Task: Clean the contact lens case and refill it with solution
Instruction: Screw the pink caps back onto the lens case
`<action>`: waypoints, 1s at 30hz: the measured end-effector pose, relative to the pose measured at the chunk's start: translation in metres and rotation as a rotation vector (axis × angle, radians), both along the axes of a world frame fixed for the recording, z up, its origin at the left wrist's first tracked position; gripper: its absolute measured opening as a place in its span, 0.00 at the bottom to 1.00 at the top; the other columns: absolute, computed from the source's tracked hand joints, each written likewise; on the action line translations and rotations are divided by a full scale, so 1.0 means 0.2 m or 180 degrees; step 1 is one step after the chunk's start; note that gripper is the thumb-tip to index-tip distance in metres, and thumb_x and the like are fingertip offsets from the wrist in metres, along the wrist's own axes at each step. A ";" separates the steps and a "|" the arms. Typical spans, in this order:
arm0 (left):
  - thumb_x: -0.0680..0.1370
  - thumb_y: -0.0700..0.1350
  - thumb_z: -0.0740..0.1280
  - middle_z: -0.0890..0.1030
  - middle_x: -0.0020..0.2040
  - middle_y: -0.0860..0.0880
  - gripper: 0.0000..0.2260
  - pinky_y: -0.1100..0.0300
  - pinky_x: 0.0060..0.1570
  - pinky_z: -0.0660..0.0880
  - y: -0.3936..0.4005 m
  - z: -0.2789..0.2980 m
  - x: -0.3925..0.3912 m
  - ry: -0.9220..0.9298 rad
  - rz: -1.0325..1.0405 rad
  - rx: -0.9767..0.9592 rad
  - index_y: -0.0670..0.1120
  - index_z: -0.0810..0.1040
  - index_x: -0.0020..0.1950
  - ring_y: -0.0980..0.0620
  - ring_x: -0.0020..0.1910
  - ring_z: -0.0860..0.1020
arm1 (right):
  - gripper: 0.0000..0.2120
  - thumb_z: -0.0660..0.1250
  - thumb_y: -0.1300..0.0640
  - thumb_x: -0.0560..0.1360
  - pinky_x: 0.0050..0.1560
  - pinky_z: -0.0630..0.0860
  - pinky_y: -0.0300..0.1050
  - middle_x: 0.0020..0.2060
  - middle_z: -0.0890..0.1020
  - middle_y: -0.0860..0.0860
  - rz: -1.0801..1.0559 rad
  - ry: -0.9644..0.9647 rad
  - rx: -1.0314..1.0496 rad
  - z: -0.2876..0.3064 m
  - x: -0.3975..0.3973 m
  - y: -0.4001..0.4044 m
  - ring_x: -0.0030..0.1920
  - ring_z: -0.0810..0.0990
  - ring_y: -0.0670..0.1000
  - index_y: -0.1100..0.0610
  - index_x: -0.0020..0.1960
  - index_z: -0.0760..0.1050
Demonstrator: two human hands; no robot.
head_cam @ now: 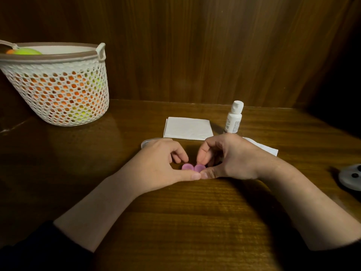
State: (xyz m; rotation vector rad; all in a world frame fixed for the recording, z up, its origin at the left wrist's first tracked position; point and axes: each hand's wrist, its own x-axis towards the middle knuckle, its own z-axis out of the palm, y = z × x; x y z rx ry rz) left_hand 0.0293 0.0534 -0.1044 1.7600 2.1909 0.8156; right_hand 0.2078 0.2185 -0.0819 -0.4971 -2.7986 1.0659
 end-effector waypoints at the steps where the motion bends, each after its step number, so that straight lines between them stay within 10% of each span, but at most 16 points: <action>1: 0.68 0.69 0.77 0.81 0.46 0.63 0.15 0.67 0.43 0.71 0.00 0.00 0.00 0.0035 0.0018 0.0010 0.63 0.83 0.47 0.68 0.50 0.78 | 0.13 0.84 0.52 0.70 0.46 0.82 0.35 0.45 0.88 0.39 0.0003 0.0018 -0.0015 0.00 0.00 0.00 0.48 0.87 0.40 0.44 0.50 0.84; 9: 0.76 0.56 0.77 0.82 0.51 0.64 0.08 0.64 0.50 0.77 -0.01 -0.03 -0.03 -0.0053 -0.0352 0.0043 0.64 0.86 0.55 0.63 0.53 0.77 | 0.12 0.85 0.54 0.70 0.44 0.80 0.30 0.43 0.89 0.41 0.0027 0.0103 -0.0108 -0.01 0.00 0.00 0.46 0.87 0.41 0.47 0.49 0.84; 15: 0.66 0.77 0.71 0.80 0.44 0.64 0.22 0.64 0.41 0.68 -0.01 0.01 0.00 0.0289 -0.0006 -0.0031 0.64 0.82 0.49 0.67 0.46 0.76 | 0.13 0.85 0.52 0.69 0.45 0.81 0.31 0.44 0.88 0.39 0.0020 0.0071 -0.0014 -0.01 0.00 0.00 0.47 0.86 0.40 0.45 0.49 0.84; 30: 0.77 0.57 0.76 0.81 0.52 0.65 0.11 0.60 0.51 0.77 -0.02 -0.01 -0.01 0.0074 -0.0270 -0.0049 0.65 0.85 0.59 0.63 0.51 0.77 | 0.12 0.84 0.54 0.71 0.45 0.80 0.30 0.44 0.89 0.40 0.0052 0.0081 -0.0144 -0.01 0.00 0.01 0.48 0.87 0.41 0.46 0.49 0.84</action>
